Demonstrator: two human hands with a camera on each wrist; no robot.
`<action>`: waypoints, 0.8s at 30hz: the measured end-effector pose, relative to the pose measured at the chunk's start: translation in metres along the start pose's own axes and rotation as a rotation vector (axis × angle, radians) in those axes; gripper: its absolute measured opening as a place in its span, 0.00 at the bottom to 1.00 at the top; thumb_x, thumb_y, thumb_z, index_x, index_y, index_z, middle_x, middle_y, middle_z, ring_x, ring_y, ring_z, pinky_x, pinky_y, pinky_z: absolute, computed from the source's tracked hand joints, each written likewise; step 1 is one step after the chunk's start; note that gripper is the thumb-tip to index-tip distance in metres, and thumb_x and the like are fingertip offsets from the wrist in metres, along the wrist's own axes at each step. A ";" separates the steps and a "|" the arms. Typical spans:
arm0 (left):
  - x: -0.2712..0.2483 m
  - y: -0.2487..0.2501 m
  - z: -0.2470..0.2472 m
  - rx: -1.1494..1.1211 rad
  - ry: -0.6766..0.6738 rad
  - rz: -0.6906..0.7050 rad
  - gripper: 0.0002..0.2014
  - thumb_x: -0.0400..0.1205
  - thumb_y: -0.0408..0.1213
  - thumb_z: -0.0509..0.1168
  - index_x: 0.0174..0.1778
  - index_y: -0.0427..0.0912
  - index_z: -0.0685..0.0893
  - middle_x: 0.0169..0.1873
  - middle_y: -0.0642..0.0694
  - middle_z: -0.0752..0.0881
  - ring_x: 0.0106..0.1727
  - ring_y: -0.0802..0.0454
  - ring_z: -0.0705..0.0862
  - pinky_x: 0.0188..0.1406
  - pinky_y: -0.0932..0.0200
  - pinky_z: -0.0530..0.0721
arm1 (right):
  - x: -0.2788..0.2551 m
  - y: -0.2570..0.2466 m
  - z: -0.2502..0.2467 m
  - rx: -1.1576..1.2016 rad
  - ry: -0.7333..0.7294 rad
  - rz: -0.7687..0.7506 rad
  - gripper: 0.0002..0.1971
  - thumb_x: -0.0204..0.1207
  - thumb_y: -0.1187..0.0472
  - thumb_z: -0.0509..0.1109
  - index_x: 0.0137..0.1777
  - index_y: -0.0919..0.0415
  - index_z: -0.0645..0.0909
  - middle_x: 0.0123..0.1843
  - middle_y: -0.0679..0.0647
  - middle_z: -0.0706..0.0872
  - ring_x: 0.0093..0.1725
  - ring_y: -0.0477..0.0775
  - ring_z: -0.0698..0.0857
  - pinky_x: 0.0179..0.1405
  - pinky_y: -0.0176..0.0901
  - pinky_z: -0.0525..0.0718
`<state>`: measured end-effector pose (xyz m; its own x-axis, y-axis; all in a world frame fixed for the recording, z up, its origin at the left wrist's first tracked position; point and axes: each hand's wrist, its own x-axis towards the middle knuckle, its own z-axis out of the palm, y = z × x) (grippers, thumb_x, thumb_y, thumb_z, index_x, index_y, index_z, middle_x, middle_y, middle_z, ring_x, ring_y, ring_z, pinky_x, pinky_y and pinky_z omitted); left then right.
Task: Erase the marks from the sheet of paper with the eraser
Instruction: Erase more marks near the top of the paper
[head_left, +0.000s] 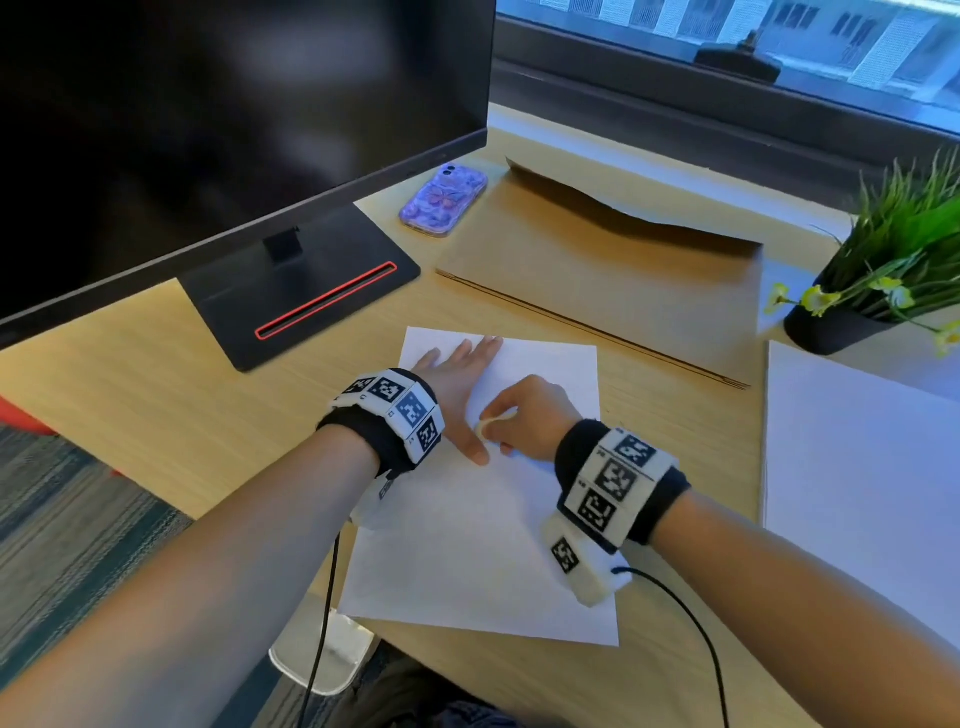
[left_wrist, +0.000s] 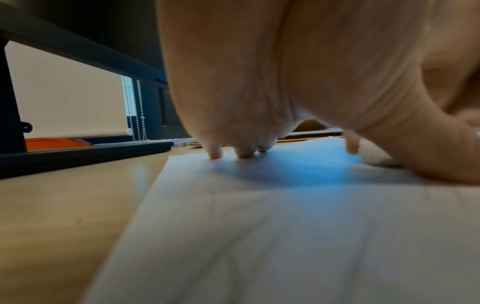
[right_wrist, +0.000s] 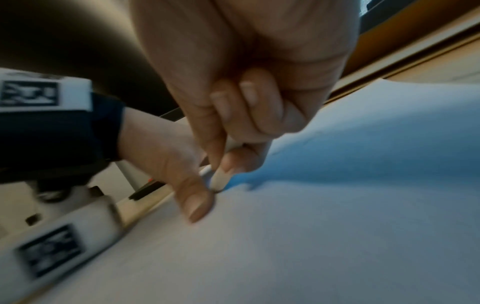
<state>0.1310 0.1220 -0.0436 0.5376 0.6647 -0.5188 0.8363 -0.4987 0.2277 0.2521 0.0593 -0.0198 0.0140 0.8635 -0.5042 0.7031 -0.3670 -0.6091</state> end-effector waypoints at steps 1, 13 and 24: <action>0.001 -0.001 0.000 0.002 -0.001 0.001 0.69 0.64 0.55 0.79 0.80 0.46 0.27 0.82 0.49 0.34 0.83 0.51 0.37 0.80 0.48 0.37 | 0.001 -0.002 -0.004 -0.024 -0.020 0.008 0.08 0.76 0.62 0.71 0.54 0.59 0.86 0.34 0.52 0.85 0.35 0.46 0.84 0.39 0.34 0.80; 0.004 -0.002 0.001 0.072 -0.033 -0.012 0.70 0.63 0.60 0.78 0.80 0.41 0.28 0.80 0.44 0.28 0.82 0.50 0.32 0.80 0.48 0.37 | 0.002 -0.004 -0.004 -0.081 -0.030 -0.029 0.09 0.76 0.60 0.71 0.55 0.57 0.86 0.34 0.52 0.85 0.37 0.45 0.84 0.33 0.29 0.75; 0.008 -0.004 0.003 0.105 -0.040 -0.014 0.70 0.62 0.62 0.77 0.79 0.41 0.27 0.80 0.44 0.28 0.82 0.49 0.31 0.80 0.48 0.38 | 0.005 -0.001 -0.006 -0.117 -0.073 -0.059 0.10 0.77 0.58 0.70 0.57 0.56 0.85 0.33 0.49 0.84 0.35 0.40 0.81 0.32 0.29 0.70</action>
<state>0.1314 0.1278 -0.0508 0.5192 0.6504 -0.5544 0.8268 -0.5465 0.1332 0.2559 0.0667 -0.0178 -0.0789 0.8532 -0.5157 0.7790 -0.2700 -0.5659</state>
